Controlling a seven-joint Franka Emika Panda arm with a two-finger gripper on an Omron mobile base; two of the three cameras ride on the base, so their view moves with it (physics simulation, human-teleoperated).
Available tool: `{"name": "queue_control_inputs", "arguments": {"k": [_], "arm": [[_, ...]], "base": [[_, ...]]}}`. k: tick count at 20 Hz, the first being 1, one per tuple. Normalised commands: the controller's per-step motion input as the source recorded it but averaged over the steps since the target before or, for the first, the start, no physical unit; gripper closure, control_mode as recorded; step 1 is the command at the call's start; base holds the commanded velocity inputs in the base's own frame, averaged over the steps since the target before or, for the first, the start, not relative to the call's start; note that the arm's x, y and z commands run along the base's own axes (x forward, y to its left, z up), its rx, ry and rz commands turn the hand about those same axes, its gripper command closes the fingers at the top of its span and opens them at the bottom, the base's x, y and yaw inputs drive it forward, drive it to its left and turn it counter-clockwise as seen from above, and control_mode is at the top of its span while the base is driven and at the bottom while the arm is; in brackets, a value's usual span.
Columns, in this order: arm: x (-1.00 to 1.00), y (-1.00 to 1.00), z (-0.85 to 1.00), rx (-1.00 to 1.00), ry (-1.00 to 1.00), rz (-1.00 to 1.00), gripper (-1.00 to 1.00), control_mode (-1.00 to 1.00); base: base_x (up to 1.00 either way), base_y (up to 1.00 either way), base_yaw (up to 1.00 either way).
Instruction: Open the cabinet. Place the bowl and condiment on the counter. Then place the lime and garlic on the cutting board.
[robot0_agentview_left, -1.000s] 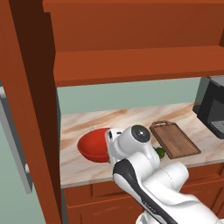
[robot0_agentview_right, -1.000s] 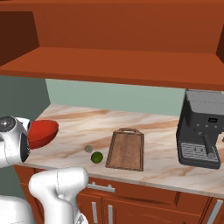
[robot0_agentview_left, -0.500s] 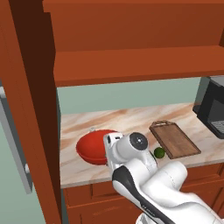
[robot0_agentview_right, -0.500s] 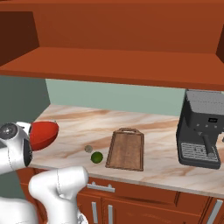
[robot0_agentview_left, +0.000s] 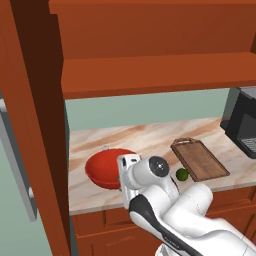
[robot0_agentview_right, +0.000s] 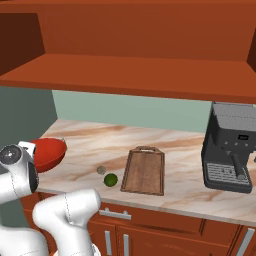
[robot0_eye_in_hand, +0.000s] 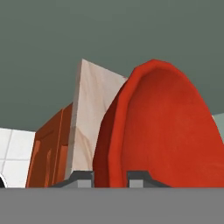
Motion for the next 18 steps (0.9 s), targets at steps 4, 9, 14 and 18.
{"name": "queue_control_inputs", "arguments": {"k": [4, 9, 14, 18], "arm": [[0.03, 0.15, -0.16, 0.01, 0.00, 0.00, 1.00, -1.00], [0.06, 0.07, -0.12, 0.00, 0.00, 0.00, 1.00, -1.00], [0.21, 0.00, -0.19, 0.01, 0.00, 0.00, 1.00, -1.00], [0.23, 0.00, -0.21, 0.01, 0.00, 0.00, 1.00, -1.00]], "base": [[0.00, 0.00, 0.00], [0.00, 0.00, 0.00], [0.00, 0.00, 0.00], [0.00, 0.00, 0.00]]}}
